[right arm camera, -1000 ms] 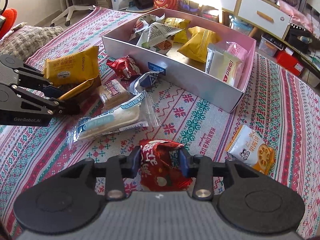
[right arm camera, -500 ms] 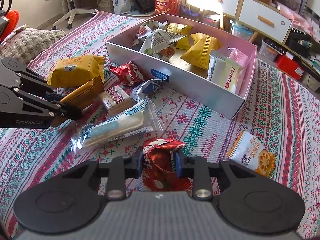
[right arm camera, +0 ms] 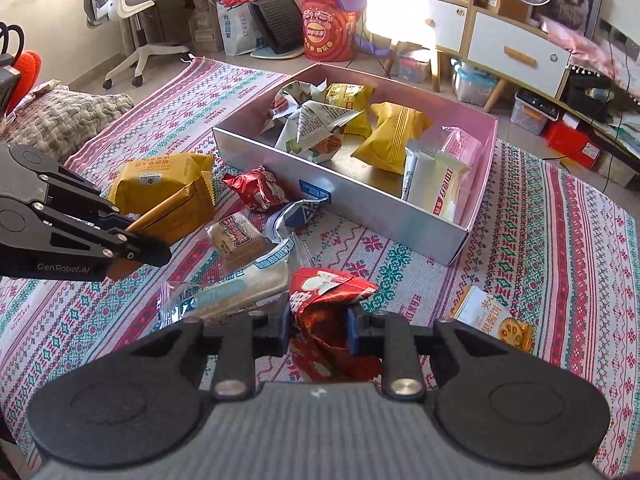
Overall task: Organize snacks
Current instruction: 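Carry both held packets over the tray and lower them inside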
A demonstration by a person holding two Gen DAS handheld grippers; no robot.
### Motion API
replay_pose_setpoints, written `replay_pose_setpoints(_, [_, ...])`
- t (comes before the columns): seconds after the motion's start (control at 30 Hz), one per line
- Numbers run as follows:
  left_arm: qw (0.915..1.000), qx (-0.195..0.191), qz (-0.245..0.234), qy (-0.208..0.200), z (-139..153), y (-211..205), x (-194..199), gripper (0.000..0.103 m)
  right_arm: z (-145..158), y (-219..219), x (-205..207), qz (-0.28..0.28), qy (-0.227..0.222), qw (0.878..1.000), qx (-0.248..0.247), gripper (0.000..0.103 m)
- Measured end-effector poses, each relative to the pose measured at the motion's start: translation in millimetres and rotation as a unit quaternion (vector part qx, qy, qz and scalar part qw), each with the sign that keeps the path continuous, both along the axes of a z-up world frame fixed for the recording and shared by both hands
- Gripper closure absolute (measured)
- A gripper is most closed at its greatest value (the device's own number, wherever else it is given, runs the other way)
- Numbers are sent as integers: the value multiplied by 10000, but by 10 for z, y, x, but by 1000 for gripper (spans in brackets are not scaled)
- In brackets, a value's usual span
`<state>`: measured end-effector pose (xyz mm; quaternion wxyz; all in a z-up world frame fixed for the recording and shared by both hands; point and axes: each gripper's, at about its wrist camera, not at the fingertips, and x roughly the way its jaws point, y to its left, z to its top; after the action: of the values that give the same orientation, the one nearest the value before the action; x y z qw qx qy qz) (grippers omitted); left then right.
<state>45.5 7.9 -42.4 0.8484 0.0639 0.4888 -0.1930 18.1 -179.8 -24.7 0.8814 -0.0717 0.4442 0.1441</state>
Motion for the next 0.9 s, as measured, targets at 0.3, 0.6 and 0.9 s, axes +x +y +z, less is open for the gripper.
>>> replay_pose_setpoints(0.3, [9996, -151, -10, -227, 208, -49, 16, 89, 148, -8, 57, -92, -144, 9998, 116, 79])
replay_pose_setpoints(0.6, [9973, -5, -66, -730, 477, -250, 345, 89, 344, -19, 434, -228, -389, 9988, 215, 79])
replay_pose_setpoints(0.9, [9960, -2, -153, -881, 508, -540, 812, 89, 293, -125, 823, -548, -448, 9972, 256, 79])
